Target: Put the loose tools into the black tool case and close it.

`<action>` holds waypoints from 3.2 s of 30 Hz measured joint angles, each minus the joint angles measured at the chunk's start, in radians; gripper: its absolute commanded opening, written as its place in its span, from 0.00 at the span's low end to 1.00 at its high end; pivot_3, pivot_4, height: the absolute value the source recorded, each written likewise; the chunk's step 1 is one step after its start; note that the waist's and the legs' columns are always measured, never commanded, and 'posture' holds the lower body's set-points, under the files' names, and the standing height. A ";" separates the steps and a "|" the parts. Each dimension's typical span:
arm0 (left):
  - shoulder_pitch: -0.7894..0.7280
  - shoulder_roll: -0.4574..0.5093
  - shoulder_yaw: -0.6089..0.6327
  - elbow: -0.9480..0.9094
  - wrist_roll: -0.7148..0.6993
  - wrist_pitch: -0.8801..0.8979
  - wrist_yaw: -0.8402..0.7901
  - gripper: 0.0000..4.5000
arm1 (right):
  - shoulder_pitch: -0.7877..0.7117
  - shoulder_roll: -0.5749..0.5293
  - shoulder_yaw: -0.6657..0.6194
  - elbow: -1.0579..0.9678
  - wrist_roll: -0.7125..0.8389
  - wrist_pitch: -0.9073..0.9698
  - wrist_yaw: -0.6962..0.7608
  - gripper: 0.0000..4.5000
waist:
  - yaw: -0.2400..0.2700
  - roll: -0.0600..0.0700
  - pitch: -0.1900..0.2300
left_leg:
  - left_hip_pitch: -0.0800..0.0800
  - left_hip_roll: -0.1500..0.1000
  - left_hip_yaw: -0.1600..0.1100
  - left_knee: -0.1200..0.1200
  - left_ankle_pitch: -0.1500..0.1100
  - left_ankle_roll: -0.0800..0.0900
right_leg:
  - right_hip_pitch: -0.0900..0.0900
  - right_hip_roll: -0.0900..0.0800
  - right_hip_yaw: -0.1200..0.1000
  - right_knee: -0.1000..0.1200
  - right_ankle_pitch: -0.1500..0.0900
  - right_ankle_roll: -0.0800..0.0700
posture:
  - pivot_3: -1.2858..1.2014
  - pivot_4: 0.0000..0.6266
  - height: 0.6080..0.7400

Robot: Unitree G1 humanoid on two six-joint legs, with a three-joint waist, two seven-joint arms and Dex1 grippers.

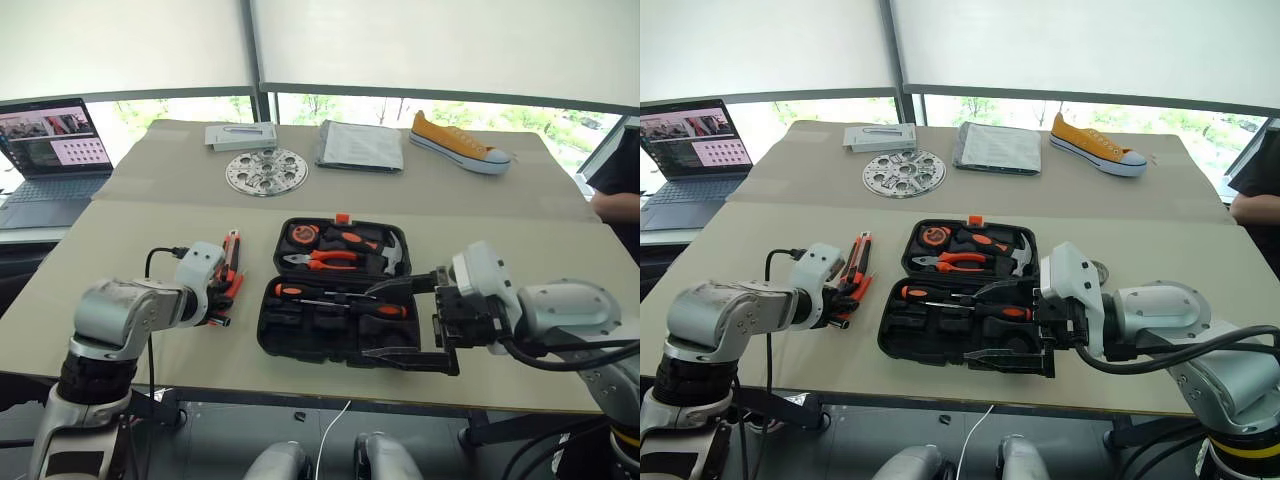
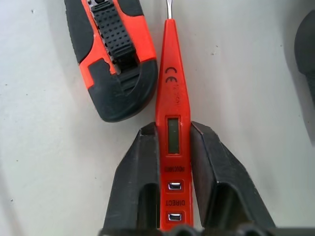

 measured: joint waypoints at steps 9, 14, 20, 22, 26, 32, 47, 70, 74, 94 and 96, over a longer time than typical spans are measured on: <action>0.066 0.303 0.022 -0.107 -0.125 -0.088 -0.272 0.09 | 0.073 -0.049 -0.019 -0.001 0.016 -0.002 0.012 1.00 | -0.023 -0.004 0.003 | -0.002 0.000 0.000 -0.002 0.000 -0.001 | -0.004 0.000 0.000 0.000 -0.001 -0.002 | 0.52 0.24 1.00; 0.062 0.411 -0.014 -0.077 -0.067 -0.474 -0.512 0.09 | 0.111 -0.058 -0.026 -0.001 -0.011 -0.041 0.020 1.00 | -0.017 -0.004 0.003 | -0.001 0.000 0.001 -0.003 0.000 -0.001 | -0.003 -0.001 -0.001 -0.001 -0.001 -0.002 | 0.52 0.24 1.00; -0.146 0.289 -0.271 0.115 0.085 -0.957 -0.879 0.09 | 0.146 -0.074 -0.036 -0.002 -0.040 -0.072 0.031 1.00 | -0.009 -0.005 0.003 | -0.001 0.000 0.001 -0.002 0.000 -0.001 | 0.000 -0.001 -0.002 -0.003 -0.001 -0.002 | 0.52 0.24 1.00; -0.198 0.246 -0.345 0.181 0.140 -1.014 -0.941 0.09 | 0.147 -0.074 -0.038 -0.002 -0.041 -0.073 0.028 1.00 | -0.012 -0.005 0.004 | -0.002 0.000 0.001 -0.002 0.003 0.005 | -0.001 -0.001 -0.002 -0.003 -0.001 -0.002 | 0.52 0.24 1.00; -0.287 0.168 -0.468 0.302 0.252 -1.101 -1.036 0.09 | 0.152 -0.075 -0.042 -0.022 -0.040 -0.072 0.001 1.00 | -0.020 -0.006 0.004 | -0.006 0.000 0.001 -0.001 0.004 0.007 | -0.005 -0.001 -0.002 -0.002 -0.001 -0.002 | 0.52 0.24 1.00; -0.315 0.132 -0.517 0.380 0.343 -1.166 -1.101 0.09 | 0.171 -0.075 -0.050 -0.049 -0.033 -0.054 -0.044 1.00 | -0.021 -0.006 0.004 | -0.017 0.001 0.001 0.004 0.005 0.008 | -0.014 -0.001 -0.002 0.000 0.000 -0.003 | 0.52 0.24 1.00; -0.356 -0.023 -0.566 0.457 0.464 -1.137 -1.091 0.09 | 0.141 -0.075 -0.064 -0.080 0.039 -0.014 -0.148 1.00 | -0.012 -0.006 0.004 | -0.018 0.000 0.001 0.007 0.003 0.013 | -0.013 -0.001 -0.002 0.000 0.001 -0.001 | 0.52 0.24 1.00; -0.351 0.110 -0.464 0.325 0.327 -1.054 -1.244 0.99 | 0.137 -0.070 -0.064 -0.055 0.041 -0.014 -0.176 1.00 | -0.022 -0.006 0.004 | -0.018 0.001 0.001 0.008 0.002 0.013 | -0.014 0.000 -0.002 0.000 0.001 -0.001 | 0.52 0.24 1.00; -0.302 0.043 -0.304 0.362 0.266 -1.138 -1.153 0.82 | 0.142 -0.070 -0.065 -0.041 0.040 -0.014 -0.169 1.00 | -0.017 -0.004 0.003 | -0.016 0.001 0.001 0.009 0.002 0.013 | -0.012 -0.001 -0.002 0.001 0.001 -0.001 | 0.52 0.24 1.00; -0.045 -0.109 -0.260 0.503 0.281 -1.395 -0.990 0.01 | 0.166 -0.073 -0.088 -0.046 0.041 -0.013 -0.186 1.00 | -0.013 -0.006 0.003 | -0.017 0.001 0.001 0.010 0.002 0.013 | -0.013 -0.001 -0.002 0.001 0.001 -0.001 | 0.52 0.24 1.00; -0.049 -0.113 -0.264 0.515 0.298 -1.421 -0.985 0.01 | 0.166 -0.073 -0.087 -0.046 0.041 -0.013 -0.186 1.00 | -0.012 -0.006 0.003 | -0.017 0.001 0.001 0.010 0.002 0.013 | -0.012 -0.001 -0.002 0.001 0.002 -0.001 | 0.52 0.24 1.00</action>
